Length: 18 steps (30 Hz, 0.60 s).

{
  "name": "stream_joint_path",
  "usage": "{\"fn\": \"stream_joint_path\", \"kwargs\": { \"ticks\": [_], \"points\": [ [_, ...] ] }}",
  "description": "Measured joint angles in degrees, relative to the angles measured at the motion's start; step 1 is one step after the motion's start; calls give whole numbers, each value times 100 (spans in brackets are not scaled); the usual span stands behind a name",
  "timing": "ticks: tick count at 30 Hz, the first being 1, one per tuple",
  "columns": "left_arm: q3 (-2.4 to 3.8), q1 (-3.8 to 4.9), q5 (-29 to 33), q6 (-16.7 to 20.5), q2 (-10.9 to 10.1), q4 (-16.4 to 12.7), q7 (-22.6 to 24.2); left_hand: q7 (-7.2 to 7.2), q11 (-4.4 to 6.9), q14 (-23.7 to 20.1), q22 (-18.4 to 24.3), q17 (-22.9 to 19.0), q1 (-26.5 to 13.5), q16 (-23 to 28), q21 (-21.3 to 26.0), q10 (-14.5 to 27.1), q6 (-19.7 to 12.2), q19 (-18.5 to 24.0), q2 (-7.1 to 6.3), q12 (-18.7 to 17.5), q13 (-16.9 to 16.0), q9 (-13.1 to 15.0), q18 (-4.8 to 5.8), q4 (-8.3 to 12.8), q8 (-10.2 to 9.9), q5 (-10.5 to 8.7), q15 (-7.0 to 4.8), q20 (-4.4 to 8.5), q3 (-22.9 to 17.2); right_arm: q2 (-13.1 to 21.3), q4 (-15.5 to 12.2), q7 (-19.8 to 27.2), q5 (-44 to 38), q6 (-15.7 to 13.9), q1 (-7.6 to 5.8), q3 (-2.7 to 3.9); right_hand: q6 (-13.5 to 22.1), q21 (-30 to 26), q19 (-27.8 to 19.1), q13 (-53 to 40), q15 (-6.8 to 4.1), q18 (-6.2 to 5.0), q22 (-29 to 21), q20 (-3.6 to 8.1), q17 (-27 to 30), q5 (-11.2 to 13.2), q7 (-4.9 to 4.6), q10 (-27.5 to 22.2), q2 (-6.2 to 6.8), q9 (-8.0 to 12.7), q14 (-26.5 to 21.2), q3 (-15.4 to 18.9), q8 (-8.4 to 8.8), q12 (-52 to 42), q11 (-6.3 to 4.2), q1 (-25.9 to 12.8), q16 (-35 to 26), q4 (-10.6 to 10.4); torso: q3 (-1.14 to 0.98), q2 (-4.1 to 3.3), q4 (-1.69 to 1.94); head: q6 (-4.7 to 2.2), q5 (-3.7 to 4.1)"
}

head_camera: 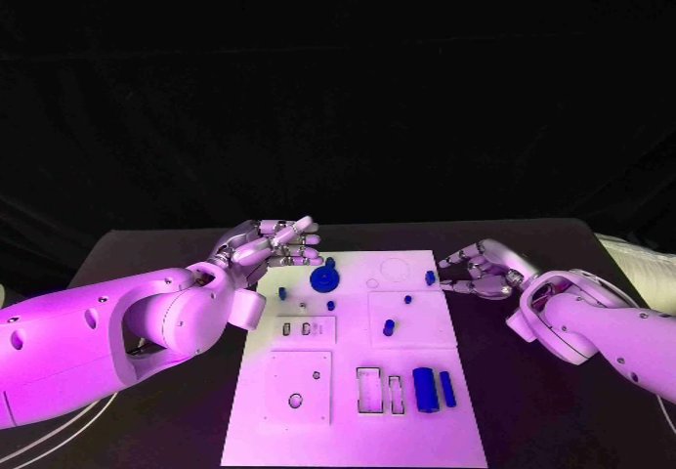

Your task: Assemble the parts on the task board

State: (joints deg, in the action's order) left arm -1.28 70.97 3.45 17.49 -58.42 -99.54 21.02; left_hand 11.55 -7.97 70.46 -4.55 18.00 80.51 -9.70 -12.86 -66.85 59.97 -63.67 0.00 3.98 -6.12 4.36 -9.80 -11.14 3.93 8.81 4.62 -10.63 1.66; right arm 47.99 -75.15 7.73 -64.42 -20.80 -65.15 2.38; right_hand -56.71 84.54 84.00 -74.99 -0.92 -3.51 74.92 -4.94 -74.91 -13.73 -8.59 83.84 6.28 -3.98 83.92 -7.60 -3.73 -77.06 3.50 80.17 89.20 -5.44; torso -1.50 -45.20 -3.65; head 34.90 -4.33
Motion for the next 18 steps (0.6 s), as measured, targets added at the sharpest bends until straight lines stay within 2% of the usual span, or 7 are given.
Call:
{"fn": "stream_joint_path", "kwargs": {
  "ticks": [7, 11, 18],
  "points": [
    [0, 0, 0, -5, 6, 4, -3, 0, 0, 0, 0, 0, 0, 0, 0, 0, 0, 0, 0, 0, 0, 0, 1, 0, 0, 0, 0, 0, 0, -147, 110, -10, 0, 1, 2, 2, 0, 0, 0, 0, 0, 0, -1, 0, 0, 23, 0, 0, -4, -1, 0, -17, 0, 0, 0, -1, 0, 17, 2, -2, 3, 9, -1],
    [0, -1, 0, -8, 7, 6, -5, 0, 0, 0, 0, -1, 0, 0, 0, 0, 0, 0, 0, 0, 0, 0, 1, 0, 0, 0, 0, 0, 0, -232, 182, -17, 0, 4, 2, 2, 0, 0, 0, -2, 0, 0, -1, 0, 0, 23, 0, 0, -71, -1, 0, -24, 0, 0, 0, 20, 0, 24, 2, -5, 3, 20, -15],
    [0, -1, 0, -13, 6, 6, -8, 0, 0, 0, 6, 10, 53, 0, 0, 0, 0, 0, 6, 0, 0, 0, 1, 0, 0, 0, 0, 0, 0, -356, 300, -30, -6, 21, 3, 2, 0, 0, 0, -2, 0, 0, -1, 0, -4, 53, 0, 0, -101, -1, 0, -56, 0, -26, 0, 50, 0, 56, 3, -7, 0, 27, -35]
  ]
}}
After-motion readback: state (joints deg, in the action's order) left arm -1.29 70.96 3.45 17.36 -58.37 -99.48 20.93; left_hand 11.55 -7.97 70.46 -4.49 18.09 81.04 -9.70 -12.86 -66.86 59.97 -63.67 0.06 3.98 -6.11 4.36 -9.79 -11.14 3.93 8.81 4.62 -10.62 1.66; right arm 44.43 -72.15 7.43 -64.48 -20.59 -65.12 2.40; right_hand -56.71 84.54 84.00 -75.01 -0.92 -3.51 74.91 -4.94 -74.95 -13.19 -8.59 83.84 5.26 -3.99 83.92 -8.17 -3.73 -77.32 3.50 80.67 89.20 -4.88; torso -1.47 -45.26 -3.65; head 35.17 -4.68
